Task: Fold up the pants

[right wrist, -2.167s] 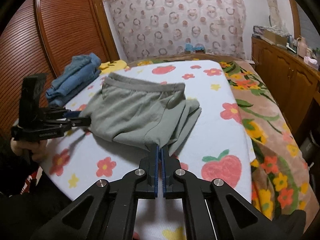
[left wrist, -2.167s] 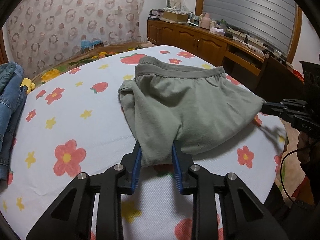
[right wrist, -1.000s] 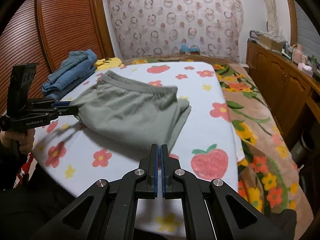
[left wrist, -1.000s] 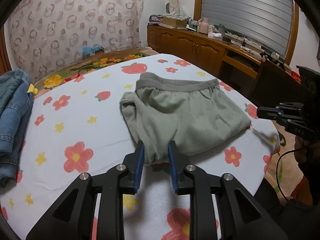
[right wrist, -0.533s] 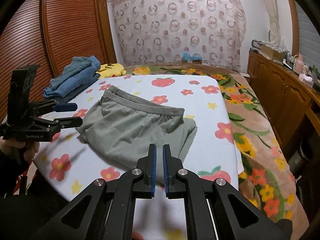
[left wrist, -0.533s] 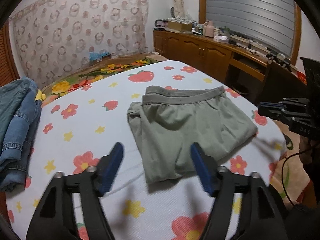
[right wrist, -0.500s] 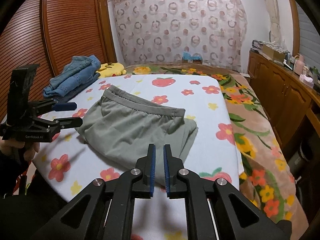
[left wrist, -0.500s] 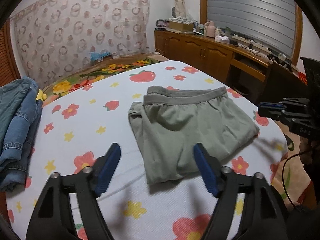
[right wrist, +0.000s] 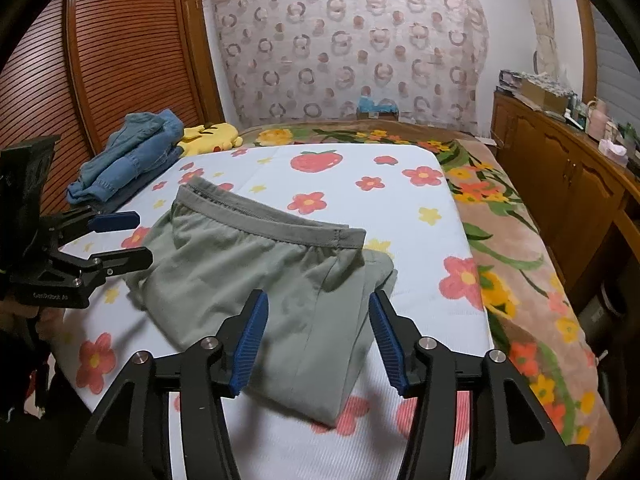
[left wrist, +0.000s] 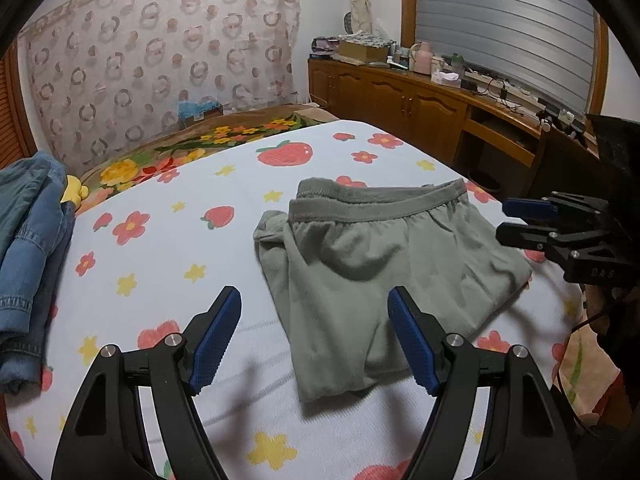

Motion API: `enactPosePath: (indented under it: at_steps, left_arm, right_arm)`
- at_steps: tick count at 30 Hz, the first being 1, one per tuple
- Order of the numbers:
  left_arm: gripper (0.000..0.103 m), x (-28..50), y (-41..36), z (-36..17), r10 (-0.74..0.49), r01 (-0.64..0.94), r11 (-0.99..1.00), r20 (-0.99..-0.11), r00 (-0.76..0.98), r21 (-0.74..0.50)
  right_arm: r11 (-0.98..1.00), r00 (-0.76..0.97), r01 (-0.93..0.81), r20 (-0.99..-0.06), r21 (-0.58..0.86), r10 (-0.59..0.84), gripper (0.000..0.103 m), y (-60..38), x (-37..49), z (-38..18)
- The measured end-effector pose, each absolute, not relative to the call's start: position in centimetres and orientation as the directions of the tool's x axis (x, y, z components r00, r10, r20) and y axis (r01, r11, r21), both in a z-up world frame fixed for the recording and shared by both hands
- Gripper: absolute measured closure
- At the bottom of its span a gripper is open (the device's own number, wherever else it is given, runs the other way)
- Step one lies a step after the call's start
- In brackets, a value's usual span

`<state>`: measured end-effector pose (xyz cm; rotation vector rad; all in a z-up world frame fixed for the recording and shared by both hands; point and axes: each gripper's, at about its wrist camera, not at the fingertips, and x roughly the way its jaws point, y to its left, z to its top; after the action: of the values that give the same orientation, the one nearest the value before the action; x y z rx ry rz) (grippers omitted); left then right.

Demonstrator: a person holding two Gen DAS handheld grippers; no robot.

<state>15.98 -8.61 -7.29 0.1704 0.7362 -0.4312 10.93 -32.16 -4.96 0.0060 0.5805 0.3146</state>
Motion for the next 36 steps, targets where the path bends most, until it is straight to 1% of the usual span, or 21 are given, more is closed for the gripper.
enactPosePath:
  at_steps: [4, 11, 13, 14, 15, 16, 17, 18, 20, 22, 23, 24, 25, 26, 27, 28, 29, 32, 35, 36]
  left_arm:
    - [0.027, 16.8, -8.9, -6.8, -0.337, 0.457, 0.889, -0.68, 0.651, -0.002]
    - [0.027, 19.1, -9.4, -6.5, -0.338, 0.479, 0.878, -0.688, 0.643, 0.017]
    - [0.033, 20.0, -9.5, -6.6, -0.34, 0.484, 0.875, -0.695, 0.633, 0.014]
    - [0.035, 20.4, -9.5, -6.7, -0.342, 0.486, 0.874, -0.699, 0.628, 0.009]
    - [0.038, 20.9, -9.5, -6.9, -0.352, 0.491, 0.871, -0.704, 0.617, -0.006]
    - [0.039, 21.3, -9.5, -7.0, -0.362, 0.497, 0.867, -0.708, 0.606, -0.018]
    - [0.041, 21.6, -9.6, -7.1, -0.368, 0.502, 0.864, -0.711, 0.599, -0.025]
    - [0.05, 22.0, -9.7, -7.2, -0.381, 0.513, 0.857, -0.714, 0.588, -0.035]
    - [0.057, 22.5, -9.9, -7.3, -0.396, 0.528, 0.848, -0.718, 0.572, -0.047]
    - [0.068, 23.1, -10.2, -7.5, -0.408, 0.543, 0.838, -0.725, 0.556, -0.056]
    - [0.068, 23.3, -10.3, -7.6, -0.407, 0.545, 0.836, -0.73, 0.549, -0.057]
    - [0.073, 23.5, -10.5, -7.7, -0.407, 0.548, 0.835, -0.734, 0.544, -0.057]
    - [0.079, 23.7, -10.6, -7.7, -0.414, 0.556, 0.829, -0.735, 0.538, -0.06]
    - [0.081, 23.8, -10.6, -7.7, -0.42, 0.561, 0.826, -0.733, 0.535, -0.064]
    - [0.085, 23.9, -10.7, -7.5, -0.43, 0.565, 0.822, -0.729, 0.532, -0.073]
    - [0.087, 24.0, -10.7, -7.2, -0.44, 0.565, 0.821, -0.722, 0.535, -0.082]
    - [0.087, 24.1, -10.6, -6.9, -0.446, 0.562, 0.822, -0.714, 0.54, -0.088]
    - [0.087, 24.6, -10.5, -6.8, -0.443, 0.55, 0.83, -0.707, 0.551, -0.093]
    - [0.087, 25.4, -10.6, -7.7, -0.419, 0.533, 0.842, -0.728, 0.543, -0.086]
    - [0.084, 25.5, -10.6, -8.1, -0.41, 0.528, 0.845, -0.735, 0.54, -0.084]
  right_arm:
    - [0.955, 0.786, -0.285, -0.552, 0.081, 0.281, 0.044, -32.2, 12.0, -4.9]
    - [0.943, 0.77, -0.321, -0.557, 0.084, 0.312, 0.044, -32.4, 13.9, -4.8]
    - [0.94, 0.759, -0.33, -0.567, 0.091, 0.321, 0.044, -32.4, 14.7, -4.9]
    - [0.939, 0.753, -0.333, -0.573, 0.092, 0.323, 0.045, -32.4, 15.1, -5.0]
    - [0.938, 0.748, -0.335, -0.579, 0.094, 0.325, 0.047, -32.4, 15.4, -5.0]
    - [0.936, 0.741, -0.338, -0.586, 0.096, 0.328, 0.051, -32.4, 15.8, -5.1]
    - [0.935, 0.736, -0.34, -0.591, 0.098, 0.329, 0.053, -32.4, 16.2, -5.1]
    - [0.934, 0.73, -0.341, -0.596, 0.105, 0.334, 0.054, -32.5, 16.5, -5.2]
    - [0.931, 0.718, -0.344, -0.604, 0.124, 0.346, 0.062, -32.7, 17.2, -5.3]
    - [0.926, 0.706, -0.349, -0.61, 0.142, 0.36, 0.068, -33.0, 17.6, -5.4]
    - [0.923, 0.699, -0.355, -0.613, 0.151, 0.369, 0.072, -33.0, 17.8, -5.5]
    - [0.921, 0.696, -0.357, -0.614, 0.156, 0.373, 0.073, -33.1, 18.0, -5.6]
    - [0.919, 0.693, -0.36, -0.613, 0.163, 0.38, 0.078, -33.2, 18.0, -5.6]
    - [0.914, 0.689, -0.368, -0.611, 0.17, 0.391, 0.084, -33.3, 18.0, -5.6]
    - [0.912, 0.692, -0.374, -0.605, 0.168, 0.395, 0.087, -33.3, 17.9, -5.4]
    - [0.913, 0.701, -0.375, -0.595, 0.162, 0.394, 0.092, -33.3, 17.7, -5.2]
    - [0.913, 0.708, -0.376, -0.587, 0.157, 0.393, 0.094, -33.3, 17.6, -5.0]
    - [0.921, 0.73, -0.358, -0.569, 0.154, 0.379, 0.094, -33.3, 17.6, -4.7]
    - [0.928, 0.725, -0.343, -0.587, 0.148, 0.362, 0.094, -33.1, 17.9, -5.3]
    - [0.929, 0.721, -0.338, -0.593, 0.149, 0.358, 0.094, -33.0, 18.0, -5.5]
